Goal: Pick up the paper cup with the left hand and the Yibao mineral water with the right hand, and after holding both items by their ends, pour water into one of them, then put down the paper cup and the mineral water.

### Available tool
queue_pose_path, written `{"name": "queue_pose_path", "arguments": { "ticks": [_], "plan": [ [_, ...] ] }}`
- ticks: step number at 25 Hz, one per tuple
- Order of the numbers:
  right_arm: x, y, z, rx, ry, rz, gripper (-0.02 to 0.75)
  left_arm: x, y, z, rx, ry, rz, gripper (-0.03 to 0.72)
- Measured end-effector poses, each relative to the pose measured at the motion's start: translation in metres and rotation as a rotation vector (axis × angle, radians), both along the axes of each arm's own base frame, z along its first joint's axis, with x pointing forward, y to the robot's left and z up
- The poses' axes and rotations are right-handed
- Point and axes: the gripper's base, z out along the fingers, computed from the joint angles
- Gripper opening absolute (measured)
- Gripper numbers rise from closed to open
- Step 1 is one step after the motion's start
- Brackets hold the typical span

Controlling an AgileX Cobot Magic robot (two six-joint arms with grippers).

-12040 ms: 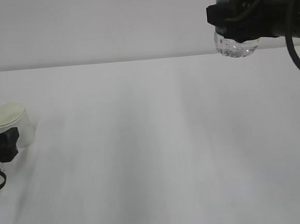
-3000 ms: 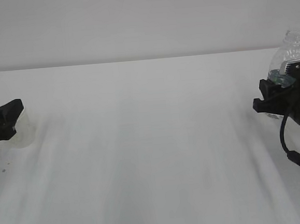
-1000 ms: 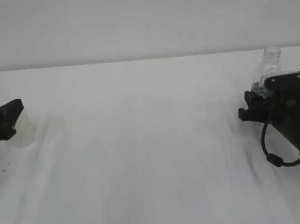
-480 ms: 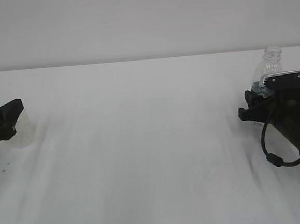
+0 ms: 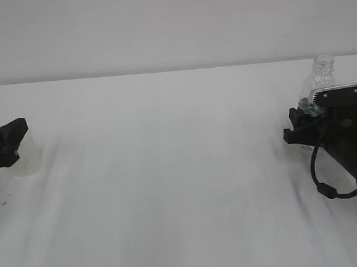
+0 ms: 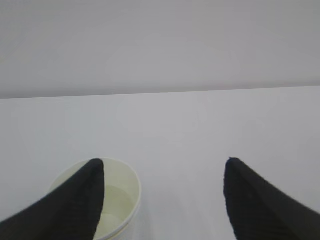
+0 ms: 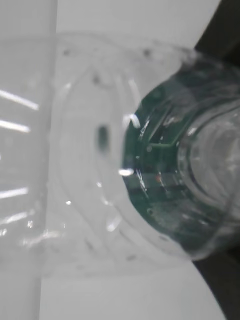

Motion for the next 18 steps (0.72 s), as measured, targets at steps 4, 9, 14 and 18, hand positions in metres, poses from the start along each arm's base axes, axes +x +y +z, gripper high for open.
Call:
{"name": "queue_pose_path", "arguments": {
  "ticks": [4, 9, 14, 18],
  "plan": [
    [0.000, 0.001, 0.000, -0.002, 0.000, 0.012, 0.477, 0.000, 0.000, 0.000, 0.000, 0.000, 0.000, 0.529],
    [-0.005, 0.001, -0.002, -0.005, 0.010, 0.021, 0.505, 0.000, 0.000, 0.000, 0.000, 0.000, 0.000, 0.529],
    [-0.010, 0.001, 0.001, -0.005, 0.011, 0.024, 0.519, 0.000, 0.000, 0.000, 0.000, 0.000, 0.000, 0.529],
    [-0.012, 0.001, 0.006, -0.005, 0.004, 0.029, 0.521, 0.000, 0.000, 0.000, 0.000, 0.000, 0.000, 0.529]
  ]
}}
